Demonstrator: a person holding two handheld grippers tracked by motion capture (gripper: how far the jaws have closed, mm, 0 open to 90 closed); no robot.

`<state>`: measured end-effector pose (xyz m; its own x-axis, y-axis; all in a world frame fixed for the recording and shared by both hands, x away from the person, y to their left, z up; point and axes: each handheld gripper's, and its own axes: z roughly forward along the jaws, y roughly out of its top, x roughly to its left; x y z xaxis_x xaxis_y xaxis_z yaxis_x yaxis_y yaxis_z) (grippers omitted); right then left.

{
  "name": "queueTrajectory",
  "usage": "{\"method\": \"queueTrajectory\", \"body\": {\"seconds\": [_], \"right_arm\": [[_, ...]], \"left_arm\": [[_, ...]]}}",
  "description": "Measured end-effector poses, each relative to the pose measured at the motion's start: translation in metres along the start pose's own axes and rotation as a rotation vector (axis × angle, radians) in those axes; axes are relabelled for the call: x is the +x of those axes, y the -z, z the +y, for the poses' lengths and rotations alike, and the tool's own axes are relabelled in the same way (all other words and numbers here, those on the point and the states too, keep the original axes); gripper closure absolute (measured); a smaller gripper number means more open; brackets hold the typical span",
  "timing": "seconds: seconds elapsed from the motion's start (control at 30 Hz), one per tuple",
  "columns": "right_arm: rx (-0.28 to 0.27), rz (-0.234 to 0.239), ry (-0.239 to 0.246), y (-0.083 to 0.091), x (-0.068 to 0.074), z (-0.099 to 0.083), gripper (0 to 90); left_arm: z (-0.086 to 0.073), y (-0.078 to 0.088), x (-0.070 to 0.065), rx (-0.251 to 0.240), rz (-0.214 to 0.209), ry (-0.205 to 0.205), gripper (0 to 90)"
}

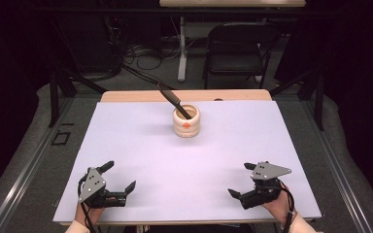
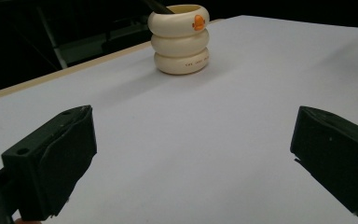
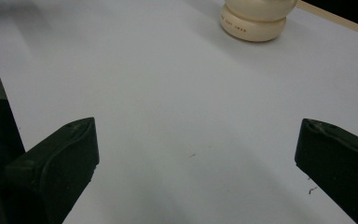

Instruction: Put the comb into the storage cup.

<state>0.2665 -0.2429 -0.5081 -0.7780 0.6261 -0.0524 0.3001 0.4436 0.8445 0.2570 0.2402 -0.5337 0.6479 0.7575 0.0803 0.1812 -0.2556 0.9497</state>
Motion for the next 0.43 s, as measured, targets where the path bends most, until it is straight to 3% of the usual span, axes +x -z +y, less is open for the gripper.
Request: {"method": "queueTrajectory", "body": {"seconds": [0.43], "right_arm": [[-0.018,-0.005,0.002,0.0029,0.0006,-0.0024,0.0]], "left_arm": [[0.0003,-0.0004,-0.0001,0.001,0.001,-0.003,0.4]]}}
